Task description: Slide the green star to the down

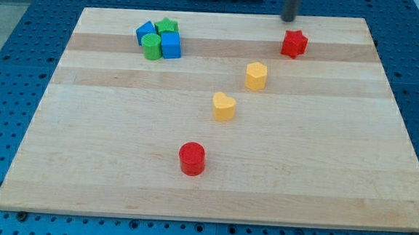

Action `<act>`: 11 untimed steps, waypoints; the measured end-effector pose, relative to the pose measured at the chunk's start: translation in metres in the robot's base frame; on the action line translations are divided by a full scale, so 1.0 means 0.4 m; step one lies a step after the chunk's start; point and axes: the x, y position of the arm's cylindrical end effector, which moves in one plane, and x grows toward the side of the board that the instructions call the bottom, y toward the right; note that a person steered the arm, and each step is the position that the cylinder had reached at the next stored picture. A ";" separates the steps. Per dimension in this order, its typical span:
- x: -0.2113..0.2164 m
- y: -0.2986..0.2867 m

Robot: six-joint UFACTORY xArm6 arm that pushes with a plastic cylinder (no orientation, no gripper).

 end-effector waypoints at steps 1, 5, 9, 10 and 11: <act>0.008 -0.188; 0.268 -0.396; 0.241 -0.658; 0.393 -0.661; 0.330 -0.609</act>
